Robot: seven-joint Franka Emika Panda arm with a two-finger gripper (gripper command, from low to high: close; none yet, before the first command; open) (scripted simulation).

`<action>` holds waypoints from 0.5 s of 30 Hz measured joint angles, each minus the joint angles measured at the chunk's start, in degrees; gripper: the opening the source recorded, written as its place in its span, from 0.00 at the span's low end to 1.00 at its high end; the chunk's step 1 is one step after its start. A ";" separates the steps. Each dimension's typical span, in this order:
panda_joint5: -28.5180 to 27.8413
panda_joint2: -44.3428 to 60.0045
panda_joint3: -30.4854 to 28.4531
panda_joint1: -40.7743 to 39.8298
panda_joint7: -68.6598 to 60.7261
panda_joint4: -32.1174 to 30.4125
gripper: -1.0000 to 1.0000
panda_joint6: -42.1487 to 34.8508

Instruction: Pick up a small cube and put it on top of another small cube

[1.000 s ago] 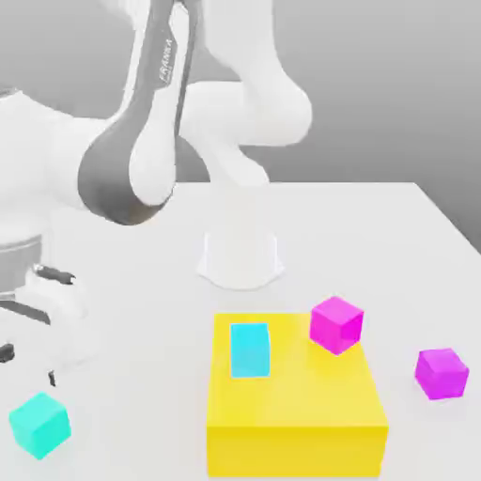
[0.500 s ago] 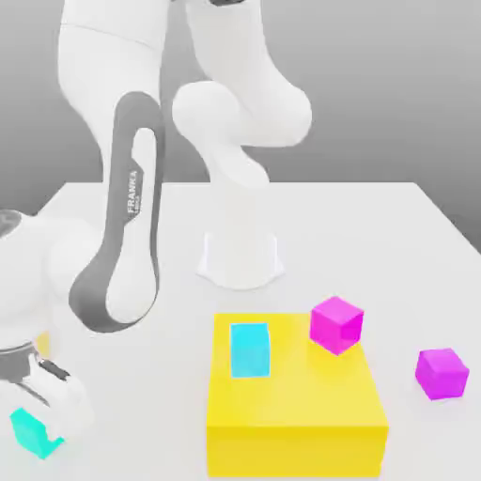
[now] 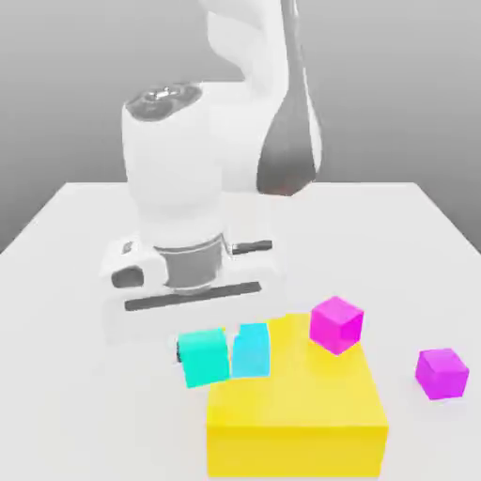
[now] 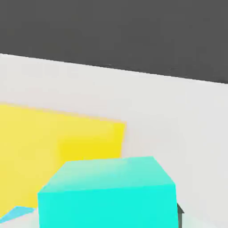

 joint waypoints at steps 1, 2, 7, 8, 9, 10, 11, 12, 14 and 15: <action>-0.40 -2.05 0.84 1.10 -1.83 -1.06 0.00 -0.93; -0.78 -4.11 1.78 2.36 -3.68 -2.12 0.00 -1.85; -2.74 -14.54 6.77 9.41 -12.92 -7.47 0.00 -6.34; -3.17 -16.67 7.72 10.92 -14.76 -8.55 0.00 -7.23; -3.48 -17.77 8.47 12.01 -16.11 -9.51 0.00 -7.24; -3.63 -17.38 8.91 12.53 -16.77 -10.30 0.00 -6.00; -3.66 -16.26 9.29 12.67 -17.11 -11.00 0.00 -4.16; -3.65 -14.77 9.63 12.62 -17.32 -11.67 0.00 -2.00; -3.82 -11.31 9.91 12.58 -17.31 -12.96 0.00 2.78; -3.92 -10.25 9.99 12.54 -17.26 -13.34 1.00 4.22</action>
